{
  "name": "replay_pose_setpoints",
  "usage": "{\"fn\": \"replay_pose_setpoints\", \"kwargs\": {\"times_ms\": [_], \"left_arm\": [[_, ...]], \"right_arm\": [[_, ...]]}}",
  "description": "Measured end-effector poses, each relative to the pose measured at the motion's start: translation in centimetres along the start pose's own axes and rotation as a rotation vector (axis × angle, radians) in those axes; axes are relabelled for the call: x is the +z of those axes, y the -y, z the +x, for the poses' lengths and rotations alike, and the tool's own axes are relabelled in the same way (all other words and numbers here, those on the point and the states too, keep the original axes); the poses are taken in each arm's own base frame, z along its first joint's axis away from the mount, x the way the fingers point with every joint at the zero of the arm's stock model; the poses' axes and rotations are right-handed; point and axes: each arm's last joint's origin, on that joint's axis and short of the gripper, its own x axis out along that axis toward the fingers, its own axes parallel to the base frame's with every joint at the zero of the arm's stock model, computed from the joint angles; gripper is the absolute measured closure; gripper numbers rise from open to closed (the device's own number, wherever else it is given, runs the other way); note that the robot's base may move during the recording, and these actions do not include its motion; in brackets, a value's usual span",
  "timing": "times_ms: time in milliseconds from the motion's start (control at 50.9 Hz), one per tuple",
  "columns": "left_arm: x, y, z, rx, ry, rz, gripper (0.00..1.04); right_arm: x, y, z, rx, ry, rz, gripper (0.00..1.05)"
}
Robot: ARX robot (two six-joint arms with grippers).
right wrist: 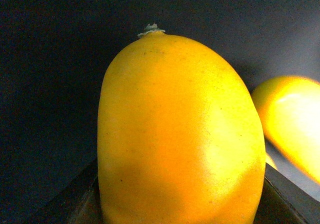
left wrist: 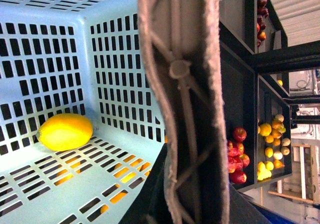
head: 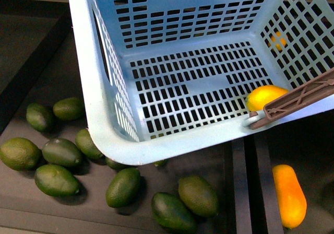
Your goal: Pick lemon and mango into basket
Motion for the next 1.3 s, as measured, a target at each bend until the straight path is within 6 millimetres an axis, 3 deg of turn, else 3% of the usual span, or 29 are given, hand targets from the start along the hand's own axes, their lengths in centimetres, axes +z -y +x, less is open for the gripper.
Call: {"fn": "replay_pose_setpoints", "kwargs": {"times_ms": [177,334,491,687,825,1021,1296], "left_arm": [[0.0,0.0,0.0,0.002,0.003,0.0,0.99],[0.0,0.0,0.0,0.002,0.003,0.0,0.99],[0.0,0.0,0.0,0.0,-0.001,0.0,0.99],[0.0,0.0,0.0,-0.001,-0.003,-0.001,0.99],[0.0,0.0,0.0,0.002,0.003,-0.001,0.99],[0.0,0.0,0.0,0.001,0.0,0.0,0.99],[0.1,-0.1,0.0,0.005,0.009,-0.002,0.99]], "right_arm": [[3.4,2.5,-5.1,0.069,0.078,0.028,0.43],[5.6,3.4,-11.6,0.175,0.182,0.016,0.43],[6.1,1.9,-17.5,0.284,0.323,-0.088,0.43],[4.2,-1.8,-23.6,0.448,0.426,-0.215,0.43],[2.2,-4.6,-25.0,0.507,0.434,-0.286,0.43],[-1.3,-9.8,-24.5,0.535,0.39,-0.394,0.43],[-2.3,-13.1,-23.8,0.528,0.391,-0.434,0.43]]}}
